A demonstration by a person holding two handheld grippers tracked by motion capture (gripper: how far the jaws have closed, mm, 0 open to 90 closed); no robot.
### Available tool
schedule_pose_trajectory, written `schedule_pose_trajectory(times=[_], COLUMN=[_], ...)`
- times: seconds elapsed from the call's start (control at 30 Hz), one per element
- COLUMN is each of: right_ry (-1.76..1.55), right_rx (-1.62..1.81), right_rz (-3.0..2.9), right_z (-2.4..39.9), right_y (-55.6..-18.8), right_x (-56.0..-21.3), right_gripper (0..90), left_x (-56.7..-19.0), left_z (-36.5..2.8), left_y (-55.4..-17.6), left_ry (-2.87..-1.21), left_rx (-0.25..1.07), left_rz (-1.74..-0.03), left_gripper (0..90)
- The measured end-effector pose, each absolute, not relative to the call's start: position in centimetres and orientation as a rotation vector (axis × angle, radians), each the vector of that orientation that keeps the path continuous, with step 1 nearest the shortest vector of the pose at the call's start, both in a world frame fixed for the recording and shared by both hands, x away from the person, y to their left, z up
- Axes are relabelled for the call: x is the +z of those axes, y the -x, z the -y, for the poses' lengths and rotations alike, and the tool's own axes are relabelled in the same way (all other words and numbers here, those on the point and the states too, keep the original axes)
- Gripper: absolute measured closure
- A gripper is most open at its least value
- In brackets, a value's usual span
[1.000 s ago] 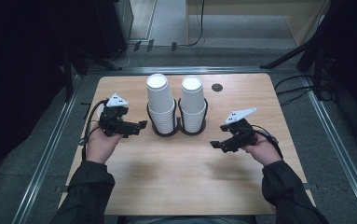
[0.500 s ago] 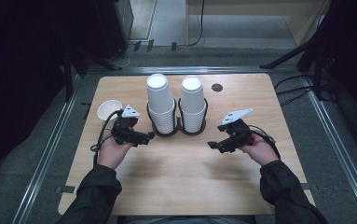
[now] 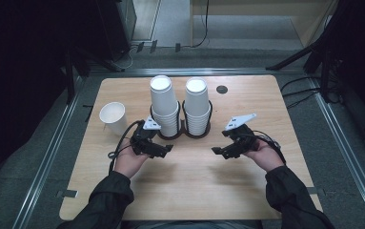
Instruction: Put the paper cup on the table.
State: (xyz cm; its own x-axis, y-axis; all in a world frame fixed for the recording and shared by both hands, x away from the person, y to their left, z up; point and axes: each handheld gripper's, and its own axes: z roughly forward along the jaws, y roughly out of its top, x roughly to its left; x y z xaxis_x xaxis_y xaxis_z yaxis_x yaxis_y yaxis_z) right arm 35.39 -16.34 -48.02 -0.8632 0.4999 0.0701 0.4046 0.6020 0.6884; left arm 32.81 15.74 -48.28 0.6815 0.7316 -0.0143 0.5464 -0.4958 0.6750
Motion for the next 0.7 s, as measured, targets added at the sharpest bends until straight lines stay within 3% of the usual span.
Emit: schedule_pose_trajectory(times=[0.7], right_ry=[-0.75], right_rx=[1.088], right_rz=[-2.68], right_z=[16.4], right_y=[-34.3], right_x=[-48.4], right_gripper=[19.9], left_x=[-47.7], left_z=[-12.8], left_y=[-32.5], left_ry=[-2.25], left_rx=[0.316], left_rz=[-0.836], left_gripper=[9.9])
